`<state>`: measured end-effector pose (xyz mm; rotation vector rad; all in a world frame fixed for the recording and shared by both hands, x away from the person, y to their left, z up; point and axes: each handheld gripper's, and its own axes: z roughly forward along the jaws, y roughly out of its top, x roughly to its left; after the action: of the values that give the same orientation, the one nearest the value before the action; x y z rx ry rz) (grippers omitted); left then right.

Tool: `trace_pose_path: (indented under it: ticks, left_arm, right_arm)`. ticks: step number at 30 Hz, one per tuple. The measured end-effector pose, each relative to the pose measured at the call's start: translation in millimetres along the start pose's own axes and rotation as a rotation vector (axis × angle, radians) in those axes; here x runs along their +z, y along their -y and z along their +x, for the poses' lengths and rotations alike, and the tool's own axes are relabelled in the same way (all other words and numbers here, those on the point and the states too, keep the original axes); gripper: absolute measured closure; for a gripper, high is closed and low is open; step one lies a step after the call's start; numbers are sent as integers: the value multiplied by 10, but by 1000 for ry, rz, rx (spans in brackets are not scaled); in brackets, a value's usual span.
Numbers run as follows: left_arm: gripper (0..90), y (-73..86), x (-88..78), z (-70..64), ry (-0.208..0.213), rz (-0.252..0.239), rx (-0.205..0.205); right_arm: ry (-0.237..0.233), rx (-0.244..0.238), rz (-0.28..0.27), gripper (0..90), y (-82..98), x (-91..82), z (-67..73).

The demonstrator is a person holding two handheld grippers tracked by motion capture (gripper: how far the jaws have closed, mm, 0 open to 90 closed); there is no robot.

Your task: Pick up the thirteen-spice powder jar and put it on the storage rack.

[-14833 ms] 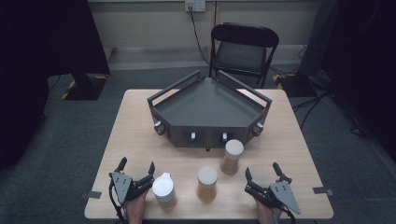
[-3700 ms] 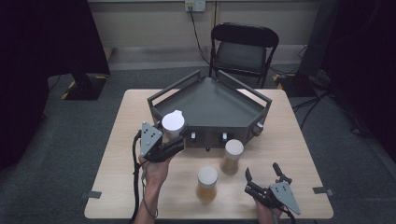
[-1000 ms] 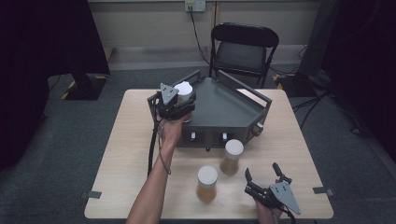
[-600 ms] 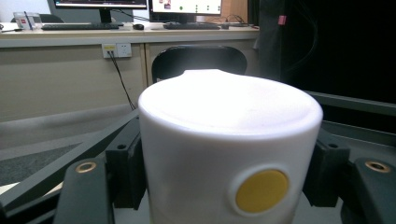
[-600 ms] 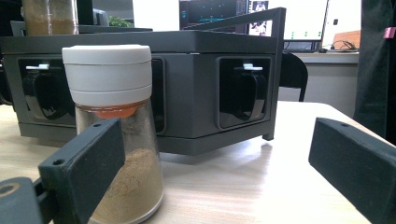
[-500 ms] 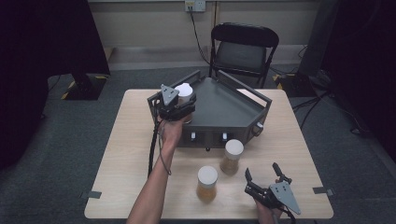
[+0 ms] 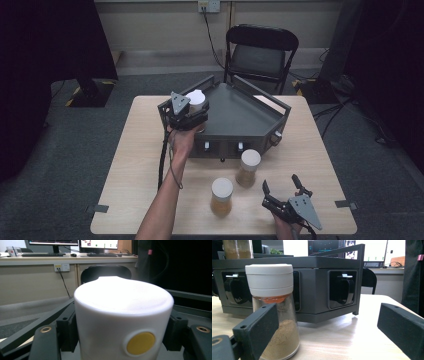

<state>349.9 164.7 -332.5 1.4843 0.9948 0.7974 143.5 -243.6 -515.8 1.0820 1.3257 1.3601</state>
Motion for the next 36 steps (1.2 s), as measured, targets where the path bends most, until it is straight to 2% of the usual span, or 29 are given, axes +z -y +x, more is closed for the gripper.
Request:
trace_pose_path:
  ticks: [8, 10, 15, 17, 20, 25, 34, 36]
  left_arm:
    - [261, 11, -13, 48, 9, -18, -12]
    - [225, 2, -9, 64, 8, -10, -18]
    - [114, 11, -11, 83, 11, -35, -42]
    - [55, -3, -9, 67, 4, -36, -36]
    - [4, 10, -13, 45, 1, -63, -35]
    - [0, 6, -46, 26, 18, -102, -14]
    - [0, 7, -168, -28, 18, -141, 5]
    - [0, 11, -199, -16, 20, -149, -2]
  right_arm:
    - [0, 0, 0, 25, 0, 0, 1]
    - [0, 0, 0, 25, 0, 0, 0]
    - [0, 0, 0, 25, 0, 0, 0]
    - [0, 0, 0, 25, 0, 0, 0]
    - [0, 0, 0, 25, 0, 0, 0]
    - [0, 0, 0, 25, 0, 0, -1]
    - [-2, 0, 0, 25, 0, 0, -3]
    - [-2, 0, 0, 25, 0, 0, -3]
